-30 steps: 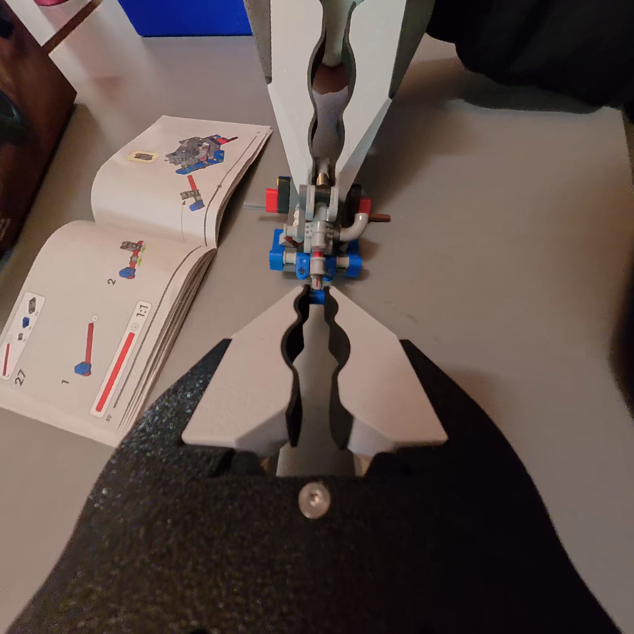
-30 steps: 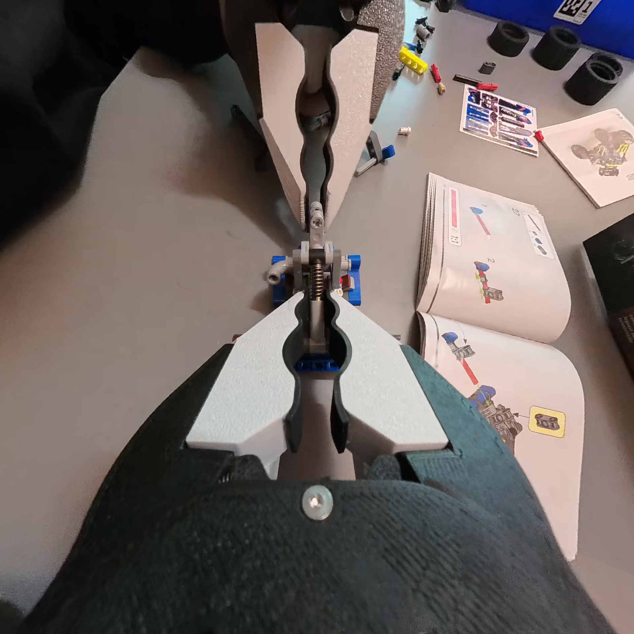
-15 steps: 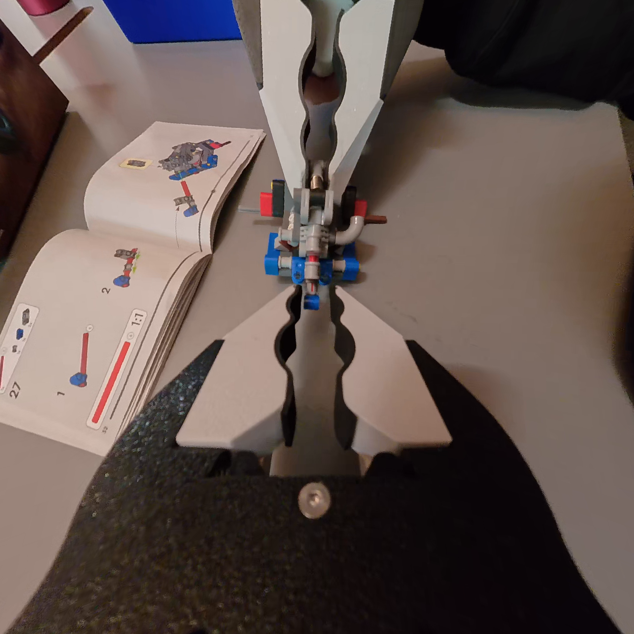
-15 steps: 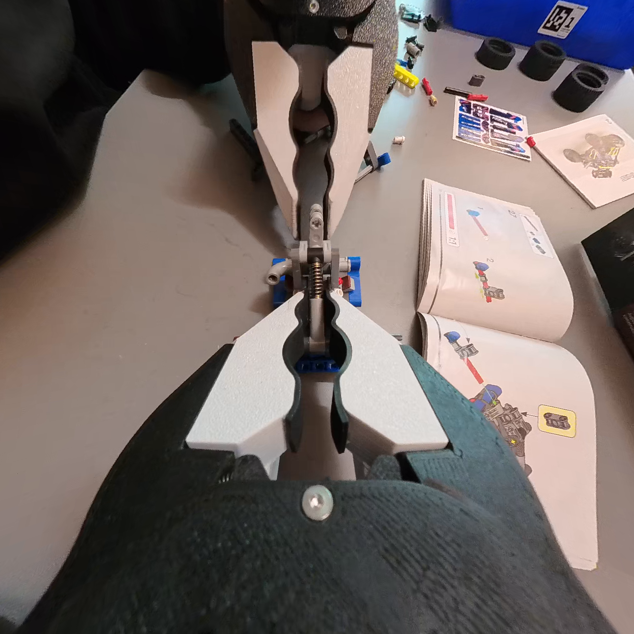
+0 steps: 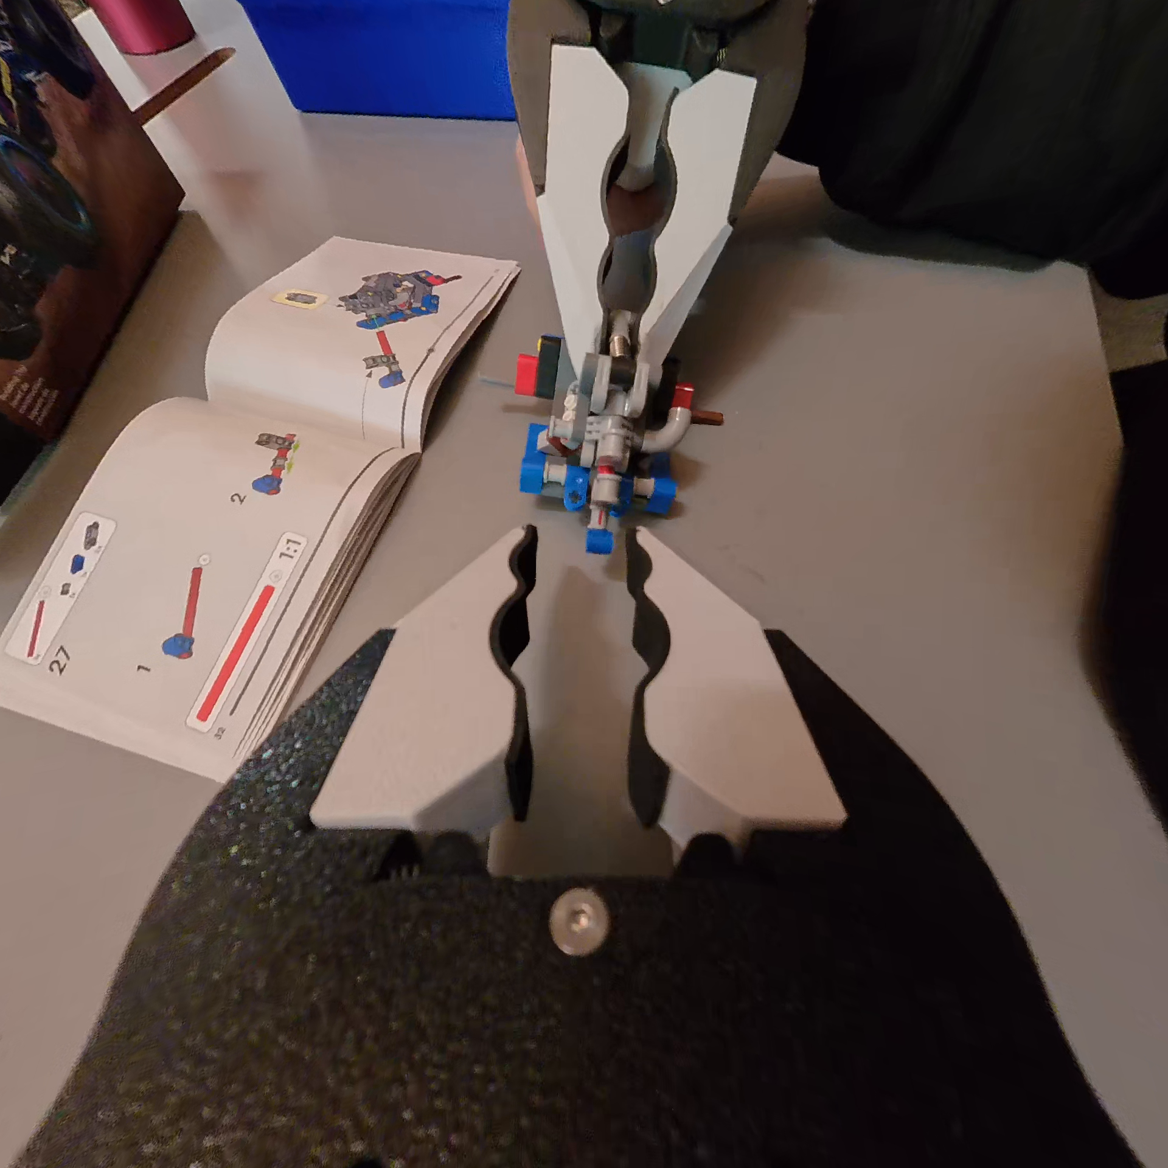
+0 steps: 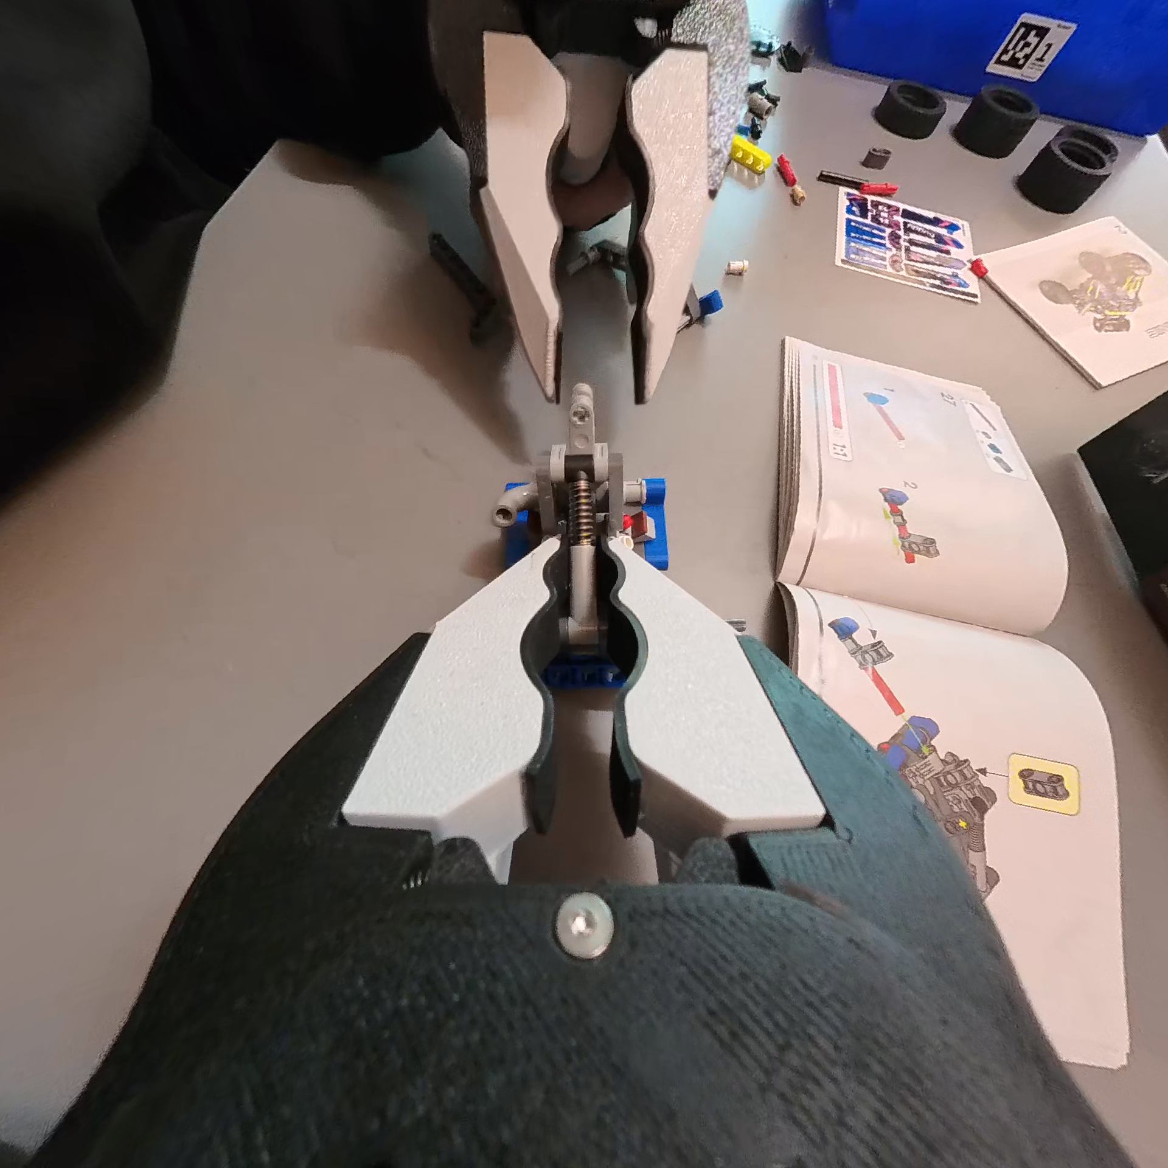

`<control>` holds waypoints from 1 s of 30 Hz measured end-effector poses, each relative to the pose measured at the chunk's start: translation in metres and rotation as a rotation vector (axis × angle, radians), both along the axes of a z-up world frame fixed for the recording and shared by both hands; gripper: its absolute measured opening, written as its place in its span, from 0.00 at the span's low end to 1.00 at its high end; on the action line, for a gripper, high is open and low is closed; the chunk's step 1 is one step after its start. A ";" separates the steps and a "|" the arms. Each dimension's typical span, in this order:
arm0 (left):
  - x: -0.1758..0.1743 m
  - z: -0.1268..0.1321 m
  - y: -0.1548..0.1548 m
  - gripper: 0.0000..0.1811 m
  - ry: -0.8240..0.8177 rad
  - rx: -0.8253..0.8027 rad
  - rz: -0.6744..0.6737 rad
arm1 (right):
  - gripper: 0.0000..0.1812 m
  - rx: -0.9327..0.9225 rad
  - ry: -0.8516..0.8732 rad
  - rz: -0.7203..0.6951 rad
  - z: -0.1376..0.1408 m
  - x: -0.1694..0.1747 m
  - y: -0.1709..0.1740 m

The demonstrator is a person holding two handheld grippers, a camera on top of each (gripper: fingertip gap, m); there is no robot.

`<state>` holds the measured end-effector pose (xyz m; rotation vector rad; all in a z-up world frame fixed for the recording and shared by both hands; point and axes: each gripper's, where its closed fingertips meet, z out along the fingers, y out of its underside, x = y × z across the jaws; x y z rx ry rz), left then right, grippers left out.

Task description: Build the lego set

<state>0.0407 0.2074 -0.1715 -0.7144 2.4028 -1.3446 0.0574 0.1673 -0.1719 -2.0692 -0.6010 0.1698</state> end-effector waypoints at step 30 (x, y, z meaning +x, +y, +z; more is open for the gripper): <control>-0.003 0.022 0.025 0.12 -0.007 -0.166 0.016 | 0.13 0.075 0.035 -0.149 0.007 0.003 -0.001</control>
